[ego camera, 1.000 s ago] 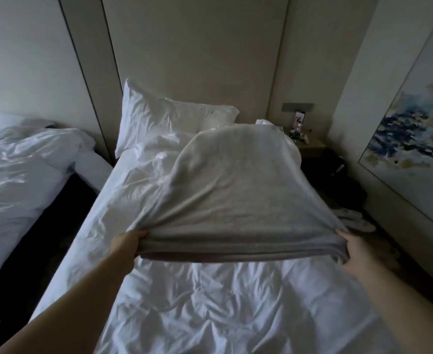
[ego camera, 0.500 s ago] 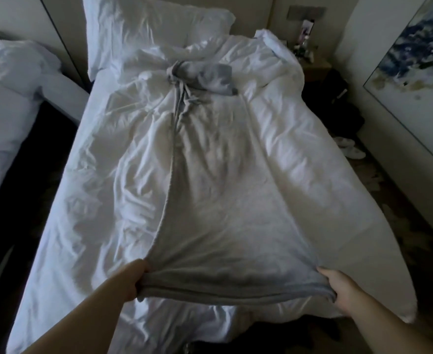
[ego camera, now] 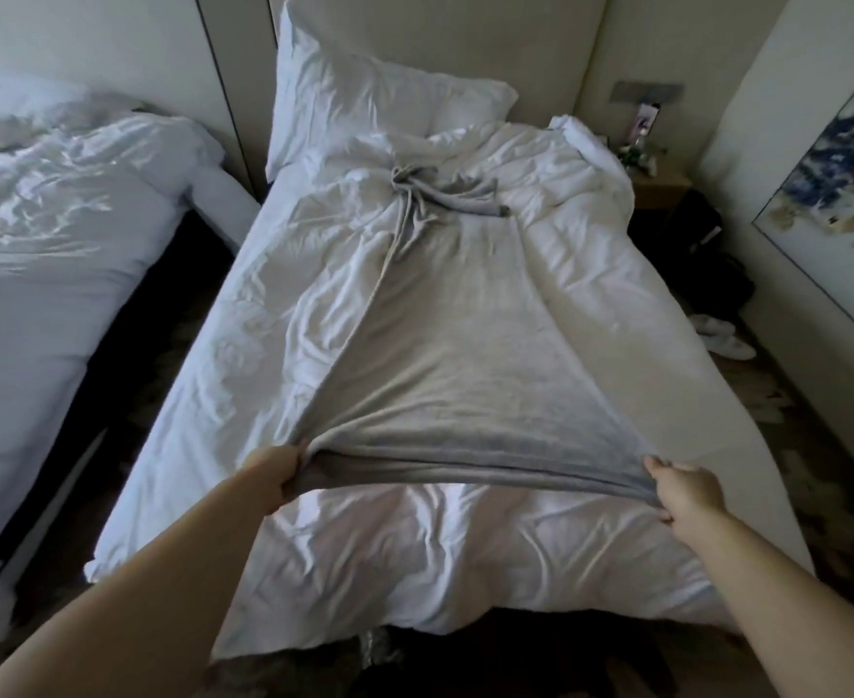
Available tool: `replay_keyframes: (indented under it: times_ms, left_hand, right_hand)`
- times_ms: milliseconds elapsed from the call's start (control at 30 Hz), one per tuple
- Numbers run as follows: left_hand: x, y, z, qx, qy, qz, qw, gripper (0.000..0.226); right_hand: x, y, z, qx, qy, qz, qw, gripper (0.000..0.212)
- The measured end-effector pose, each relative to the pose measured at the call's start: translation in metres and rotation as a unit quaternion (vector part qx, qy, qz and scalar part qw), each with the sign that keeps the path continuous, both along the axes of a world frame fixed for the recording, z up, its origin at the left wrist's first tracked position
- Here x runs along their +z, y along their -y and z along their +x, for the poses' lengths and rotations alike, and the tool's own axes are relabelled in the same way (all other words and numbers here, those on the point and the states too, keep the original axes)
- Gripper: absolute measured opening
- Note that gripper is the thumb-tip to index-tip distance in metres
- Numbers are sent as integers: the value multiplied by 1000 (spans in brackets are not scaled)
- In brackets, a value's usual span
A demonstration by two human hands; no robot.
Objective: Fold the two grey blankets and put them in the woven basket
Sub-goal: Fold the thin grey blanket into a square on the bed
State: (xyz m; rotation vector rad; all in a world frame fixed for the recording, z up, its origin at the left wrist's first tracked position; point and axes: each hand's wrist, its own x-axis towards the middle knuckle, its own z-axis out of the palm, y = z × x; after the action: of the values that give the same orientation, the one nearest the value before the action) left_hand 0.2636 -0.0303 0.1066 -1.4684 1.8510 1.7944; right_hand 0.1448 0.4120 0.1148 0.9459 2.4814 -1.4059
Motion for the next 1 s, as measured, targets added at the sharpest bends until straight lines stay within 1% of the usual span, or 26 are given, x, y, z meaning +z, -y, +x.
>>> replay_keyframes:
  times_ms: [100, 167, 233, 300, 433, 533, 600, 700, 733, 767, 800, 833, 867, 933, 1000]
  left_hand:
    - [-1, -17, 37, -3, 43, -5, 999, 17]
    - [-5, -30, 64, -23, 66, -20, 997, 12]
    - [-10, -43, 93, -42, 76, -30, 996, 12]
    - [-20, -51, 122, -42, 76, -21, 996, 14]
    - [-44, -66, 169, -75, 113, -31, 990, 16]
    - [-61, -77, 196, -66, 124, -28, 990, 23]
    - [-74, -83, 210, -46, 127, -9, 991, 20]
    - [-90, -88, 225, -49, 131, 35, 990, 3]
    - [-97, -88, 228, -68, 141, 22, 987, 12]
    - [-106, -88, 232, -97, 153, -10, 983, 23]
    - [-113, -91, 237, -134, 171, -64, 974, 32]
    - [-118, -96, 243, -171, 195, -117, 959, 37]
    - [-121, -101, 250, -202, 220, -149, 942, 39]
    - [-132, -111, 264, -270, 270, -178, 907, 43]
    - [-138, -115, 268, -296, 315, -197, 880, 48]
  right_hand:
    - [-6, -20, 32, 2, 0, -8, 1000, 15]
    - [-18, -38, 58, 2, 13, -22, 1000, 18]
    - [-31, -53, 86, 1, 34, -42, 999, 17]
    - [-46, -68, 115, 1, 58, -45, 997, 18]
    - [-77, -89, 159, 11, 99, -62, 993, 18]
    - [-99, -98, 184, 23, 119, -63, 991, 17]
    - [-111, -103, 197, 31, 123, -61, 990, 13]
    - [-125, -111, 210, 58, 123, -30, 990, 14]
    - [-129, -113, 214, 72, 128, -13, 989, 15]
    - [-134, -117, 219, 85, 135, 3, 987, 19]
    - [-141, -120, 225, 97, 143, 19, 985, 24]
    - [-148, -123, 232, 103, 154, 35, 982, 29]
    - [-155, -126, 239, 103, 169, 48, 979, 32]
    - [-169, -131, 251, 89, 209, 65, 972, 32]
    - [-178, -134, 256, 70, 248, 72, 963, 29]
